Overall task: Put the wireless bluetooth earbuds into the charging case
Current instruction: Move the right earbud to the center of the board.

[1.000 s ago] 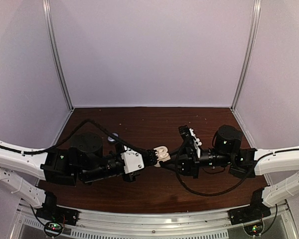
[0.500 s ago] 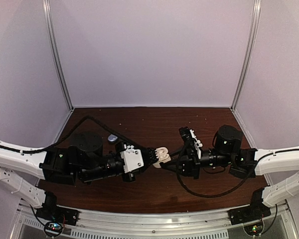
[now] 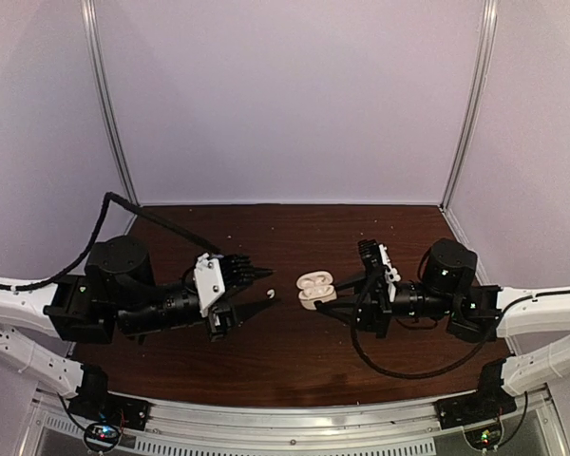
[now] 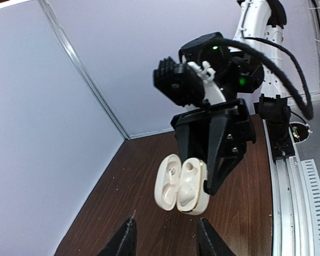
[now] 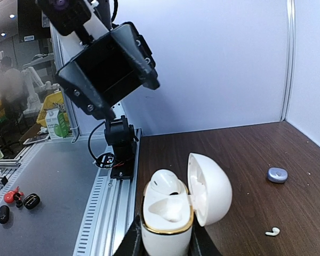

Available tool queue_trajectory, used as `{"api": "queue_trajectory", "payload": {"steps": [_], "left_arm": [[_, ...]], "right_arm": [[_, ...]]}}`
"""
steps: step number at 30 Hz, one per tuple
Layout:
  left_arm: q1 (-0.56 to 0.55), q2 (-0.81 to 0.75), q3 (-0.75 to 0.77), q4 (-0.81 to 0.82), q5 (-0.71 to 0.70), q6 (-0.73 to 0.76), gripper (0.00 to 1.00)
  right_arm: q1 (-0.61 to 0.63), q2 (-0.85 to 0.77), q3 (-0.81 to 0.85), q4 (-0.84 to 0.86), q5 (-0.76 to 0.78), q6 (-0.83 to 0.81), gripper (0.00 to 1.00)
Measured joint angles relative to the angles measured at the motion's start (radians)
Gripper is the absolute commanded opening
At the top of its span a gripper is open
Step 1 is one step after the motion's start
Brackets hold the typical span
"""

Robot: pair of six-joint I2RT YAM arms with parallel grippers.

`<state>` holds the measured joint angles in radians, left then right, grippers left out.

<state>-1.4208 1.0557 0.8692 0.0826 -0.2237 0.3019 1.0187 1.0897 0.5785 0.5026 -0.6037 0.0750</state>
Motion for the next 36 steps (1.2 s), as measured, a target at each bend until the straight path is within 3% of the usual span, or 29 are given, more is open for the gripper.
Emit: {"api": "queue_trajectory", "payload": {"steps": [7, 15, 26, 36], "left_arm": [[0.254, 0.036, 0.011, -0.047, 0.030, -0.228, 0.42], [0.495, 0.370, 0.218, -0.293, 0.146, -0.420, 0.40], [0.679, 0.815, 0.505, -0.582, 0.476, -0.386, 0.37], [0.726, 1.087, 0.752, -0.781, 0.536, -0.334, 0.39]], "right_arm": [[-0.003, -0.055, -0.020, -0.027, 0.075, -0.020, 0.00], [-0.027, -0.069, -0.078, -0.042, 0.107, 0.013, 0.00], [-0.044, -0.140, -0.114, -0.062, 0.103, 0.030, 0.00], [-0.051, -0.154, -0.125, -0.073, 0.102, 0.037, 0.00]]}}
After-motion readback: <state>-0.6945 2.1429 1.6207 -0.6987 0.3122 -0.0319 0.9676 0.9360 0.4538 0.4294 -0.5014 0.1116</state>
